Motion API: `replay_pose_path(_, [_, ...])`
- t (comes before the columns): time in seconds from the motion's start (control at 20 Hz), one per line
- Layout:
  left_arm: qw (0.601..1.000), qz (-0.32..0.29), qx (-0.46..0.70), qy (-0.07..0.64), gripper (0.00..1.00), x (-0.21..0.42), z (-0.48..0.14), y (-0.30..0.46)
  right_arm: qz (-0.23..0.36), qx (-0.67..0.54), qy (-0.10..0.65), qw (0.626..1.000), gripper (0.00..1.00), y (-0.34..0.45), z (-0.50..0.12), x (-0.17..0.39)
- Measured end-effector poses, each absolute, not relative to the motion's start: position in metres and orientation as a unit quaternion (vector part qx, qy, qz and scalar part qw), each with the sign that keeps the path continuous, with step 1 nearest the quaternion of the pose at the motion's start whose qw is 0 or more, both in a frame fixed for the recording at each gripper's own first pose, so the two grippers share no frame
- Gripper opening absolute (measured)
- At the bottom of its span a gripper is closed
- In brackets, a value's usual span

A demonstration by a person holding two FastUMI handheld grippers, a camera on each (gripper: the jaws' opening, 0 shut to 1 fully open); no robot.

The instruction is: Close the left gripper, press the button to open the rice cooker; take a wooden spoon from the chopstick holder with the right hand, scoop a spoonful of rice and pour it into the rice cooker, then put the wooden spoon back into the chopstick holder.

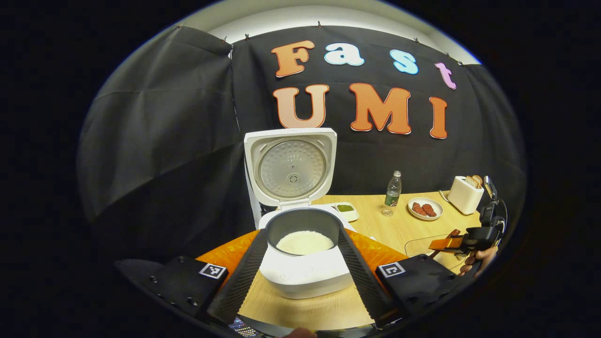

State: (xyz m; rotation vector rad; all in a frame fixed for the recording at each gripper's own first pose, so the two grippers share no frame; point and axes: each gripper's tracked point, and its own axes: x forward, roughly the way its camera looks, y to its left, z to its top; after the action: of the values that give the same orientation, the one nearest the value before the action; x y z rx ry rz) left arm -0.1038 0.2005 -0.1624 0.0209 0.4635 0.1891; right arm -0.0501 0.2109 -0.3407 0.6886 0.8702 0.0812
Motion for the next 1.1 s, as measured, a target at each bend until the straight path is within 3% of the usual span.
replay_pose_path(0.05, [0.969,0.090,0.008,0.230,1.00,-0.105,-0.164,0.198,0.040,0.353,0.416,0.837,0.16,0.209,-0.343,-0.052])
replay_pose_path(0.25, [0.971,0.081,0.013,0.227,0.99,-0.102,-0.164,0.188,0.035,0.418,0.417,0.807,0.13,0.200,-0.348,-0.055])
replay_pose_path(0.75, [0.975,0.074,0.029,0.208,0.99,-0.093,-0.152,0.172,0.055,0.468,0.374,0.799,0.12,0.155,-0.327,-0.042])
replay_pose_path(1.1, [0.977,0.067,0.034,0.201,1.00,-0.087,-0.146,0.163,0.054,0.574,0.337,0.744,0.12,0.146,-0.301,-0.028])
